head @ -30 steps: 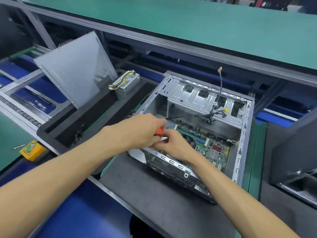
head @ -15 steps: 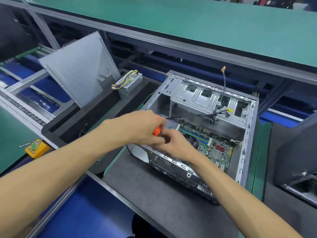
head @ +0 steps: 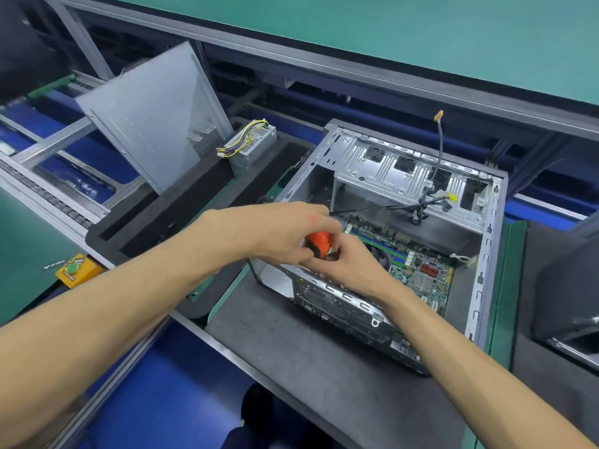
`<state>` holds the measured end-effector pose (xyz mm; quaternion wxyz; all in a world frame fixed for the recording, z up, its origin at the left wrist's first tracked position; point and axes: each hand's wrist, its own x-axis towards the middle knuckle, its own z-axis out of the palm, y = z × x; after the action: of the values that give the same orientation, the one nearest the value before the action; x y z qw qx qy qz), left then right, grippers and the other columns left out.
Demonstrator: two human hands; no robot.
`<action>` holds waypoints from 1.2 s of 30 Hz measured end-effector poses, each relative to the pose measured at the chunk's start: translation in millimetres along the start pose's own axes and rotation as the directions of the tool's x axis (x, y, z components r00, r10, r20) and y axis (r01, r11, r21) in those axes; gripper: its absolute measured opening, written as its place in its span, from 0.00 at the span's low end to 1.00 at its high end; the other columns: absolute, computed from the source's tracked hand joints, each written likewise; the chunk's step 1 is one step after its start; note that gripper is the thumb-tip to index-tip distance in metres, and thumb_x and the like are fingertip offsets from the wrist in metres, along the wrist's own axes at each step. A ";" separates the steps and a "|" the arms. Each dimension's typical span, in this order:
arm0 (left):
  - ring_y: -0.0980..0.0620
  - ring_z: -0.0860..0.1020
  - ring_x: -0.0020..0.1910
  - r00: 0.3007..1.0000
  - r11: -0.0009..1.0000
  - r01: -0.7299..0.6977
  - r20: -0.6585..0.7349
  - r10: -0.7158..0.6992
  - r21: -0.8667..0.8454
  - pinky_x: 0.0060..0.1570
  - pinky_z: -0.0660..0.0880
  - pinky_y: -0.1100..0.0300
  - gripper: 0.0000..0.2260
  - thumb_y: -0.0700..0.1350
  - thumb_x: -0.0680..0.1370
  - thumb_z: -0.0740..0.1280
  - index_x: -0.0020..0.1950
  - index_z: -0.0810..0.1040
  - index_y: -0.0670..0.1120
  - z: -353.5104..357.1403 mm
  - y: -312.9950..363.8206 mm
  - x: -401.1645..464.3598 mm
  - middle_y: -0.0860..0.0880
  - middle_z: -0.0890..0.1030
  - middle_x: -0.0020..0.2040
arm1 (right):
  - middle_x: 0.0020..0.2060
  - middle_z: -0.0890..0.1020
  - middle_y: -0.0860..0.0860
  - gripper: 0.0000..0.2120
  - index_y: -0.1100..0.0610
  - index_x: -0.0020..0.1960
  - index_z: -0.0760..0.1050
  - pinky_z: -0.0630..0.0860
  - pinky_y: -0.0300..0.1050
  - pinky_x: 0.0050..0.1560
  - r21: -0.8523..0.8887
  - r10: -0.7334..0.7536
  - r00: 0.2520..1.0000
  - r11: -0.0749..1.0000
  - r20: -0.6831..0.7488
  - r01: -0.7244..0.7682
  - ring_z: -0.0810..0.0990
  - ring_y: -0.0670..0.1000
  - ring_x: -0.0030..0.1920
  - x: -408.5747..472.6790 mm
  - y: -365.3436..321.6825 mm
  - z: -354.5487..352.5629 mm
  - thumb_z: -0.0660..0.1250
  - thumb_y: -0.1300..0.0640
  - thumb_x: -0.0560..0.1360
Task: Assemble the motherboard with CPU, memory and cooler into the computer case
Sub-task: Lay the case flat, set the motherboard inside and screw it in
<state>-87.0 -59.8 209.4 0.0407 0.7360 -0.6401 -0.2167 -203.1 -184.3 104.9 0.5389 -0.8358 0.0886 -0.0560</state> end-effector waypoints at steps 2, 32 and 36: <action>0.57 0.78 0.53 0.995 0.981 -0.006 -0.102 -0.013 -0.192 0.56 0.75 0.55 0.17 0.50 0.75 0.73 0.62 0.75 0.55 -3.5 -3.9 -5.9 0.56 0.79 0.53 | 0.31 0.81 0.42 0.11 0.52 0.44 0.78 0.76 0.42 0.34 0.002 -0.014 0.998 1.000 -0.066 0.014 0.80 0.49 0.27 -4.5 -9.8 -2.5 0.74 0.45 0.74; 0.48 0.81 0.36 0.893 0.492 0.345 0.118 -0.434 -0.799 0.42 0.83 0.51 0.06 0.35 0.81 0.61 0.51 0.77 0.40 104.8 -284.8 -82.1 0.39 0.83 0.43 | 0.56 0.82 0.59 0.20 0.65 0.63 0.78 0.81 0.48 0.51 0.954 0.472 0.875 0.298 -0.109 -0.042 0.84 0.54 0.52 105.3 -74.7 211.3 0.64 0.68 0.72; 0.47 0.83 0.41 0.894 0.718 0.407 0.087 -0.439 -0.564 0.49 0.80 0.50 0.11 0.36 0.77 0.63 0.57 0.75 0.45 139.3 -284.0 -69.1 0.46 0.84 0.43 | 0.37 0.77 0.52 0.08 0.63 0.57 0.78 0.71 0.41 0.34 0.755 0.537 0.810 0.626 -0.237 -0.194 0.74 0.50 0.34 99.4 -55.6 223.3 0.68 0.61 0.80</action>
<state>117.9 87.1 6.2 0.2242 0.8216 -0.3594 -0.3814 -58.8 16.4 63.2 0.7783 -0.4942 0.3532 -0.1588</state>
